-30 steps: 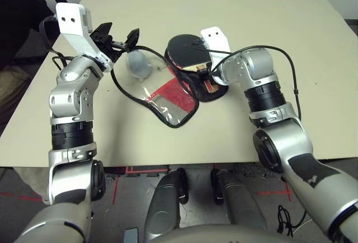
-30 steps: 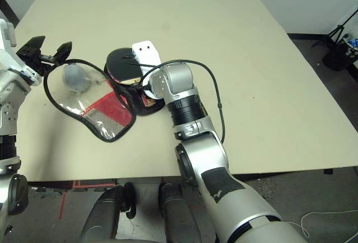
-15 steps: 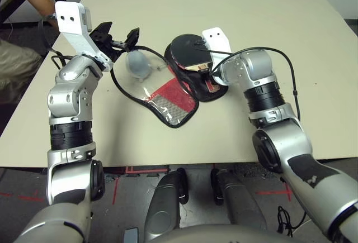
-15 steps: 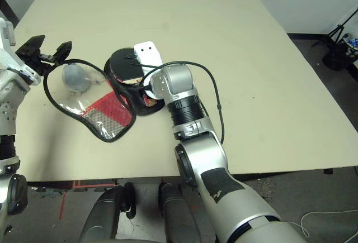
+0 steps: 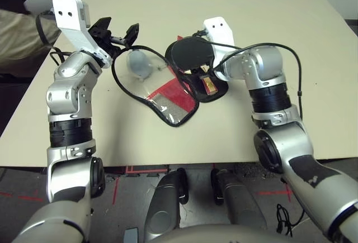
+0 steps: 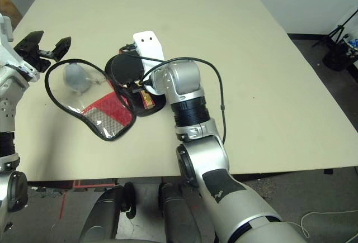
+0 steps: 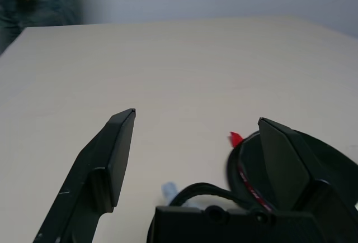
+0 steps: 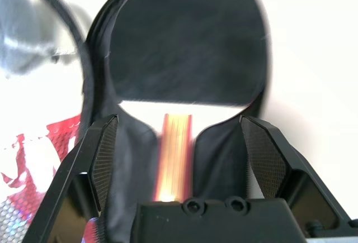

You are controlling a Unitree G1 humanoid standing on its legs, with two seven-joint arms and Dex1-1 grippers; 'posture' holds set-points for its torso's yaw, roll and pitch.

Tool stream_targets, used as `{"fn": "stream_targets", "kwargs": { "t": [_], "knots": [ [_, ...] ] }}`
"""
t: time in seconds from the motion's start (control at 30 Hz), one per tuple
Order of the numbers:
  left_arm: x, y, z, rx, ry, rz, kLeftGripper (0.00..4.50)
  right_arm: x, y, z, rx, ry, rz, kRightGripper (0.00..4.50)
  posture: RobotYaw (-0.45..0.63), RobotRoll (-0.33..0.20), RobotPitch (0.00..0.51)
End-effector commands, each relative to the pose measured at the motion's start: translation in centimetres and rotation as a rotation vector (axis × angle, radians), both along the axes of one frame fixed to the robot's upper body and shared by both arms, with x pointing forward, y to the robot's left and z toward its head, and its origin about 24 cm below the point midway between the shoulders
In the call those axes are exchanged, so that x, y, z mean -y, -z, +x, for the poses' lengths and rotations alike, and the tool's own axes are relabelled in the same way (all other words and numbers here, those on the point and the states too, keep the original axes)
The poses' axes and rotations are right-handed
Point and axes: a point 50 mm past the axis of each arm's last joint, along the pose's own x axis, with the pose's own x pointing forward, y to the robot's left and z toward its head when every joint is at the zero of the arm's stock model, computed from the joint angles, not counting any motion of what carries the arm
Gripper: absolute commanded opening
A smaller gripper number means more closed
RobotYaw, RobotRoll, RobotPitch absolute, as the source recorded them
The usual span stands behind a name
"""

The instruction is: Store the ping-pong paddle in its case and zip it.

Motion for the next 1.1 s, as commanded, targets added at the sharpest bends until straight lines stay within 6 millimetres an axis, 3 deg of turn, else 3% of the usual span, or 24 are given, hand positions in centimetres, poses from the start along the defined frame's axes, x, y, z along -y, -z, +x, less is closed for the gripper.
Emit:
{"fn": "stream_targets", "kwargs": {
  "t": [0.03,0.13,0.27,0.5,0.7,0.83,1.1],
  "knots": [
    [-4.5,-0.5,-1.8,0.008,-0.165,-0.002,4.50,3.1,-0.9,0.8,0.116,0.032,0.036,4.48,0.04,0.000,0.207],
    [-7.1,0.3,-3.4,-0.038,-0.235,0.028,4.50,5.3,-0.9,1.4,0.157,0.071,0.056,4.48,0.05,0.000,0.216],
    [-9.1,2.2,-5.4,-0.113,-0.292,0.028,4.50,7.5,-0.3,2.1,0.199,0.124,0.080,4.48,0.06,0.000,0.222],
    [-8.3,6.4,-6.7,-0.294,-0.240,0.012,4.50,9.5,0.4,2.6,0.224,0.178,0.067,4.48,0.07,0.000,0.233],
    [-4.3,8.5,-5.9,-0.481,-0.036,-0.027,4.50,9.9,0.5,2.8,0.225,0.204,0.060,4.48,0.06,0.000,0.242],
    [-0.2,9.8,-5.8,-0.651,0.216,-0.070,4.50,10.2,0.5,2.7,0.221,0.214,0.058,4.48,0.04,0.000,0.248],
    [8.2,8.3,-1.9,-0.617,0.517,-0.101,4.50,10.9,-0.4,2.5,0.236,0.243,0.064,4.48,0.01,0.000,0.256]
  ]
}}
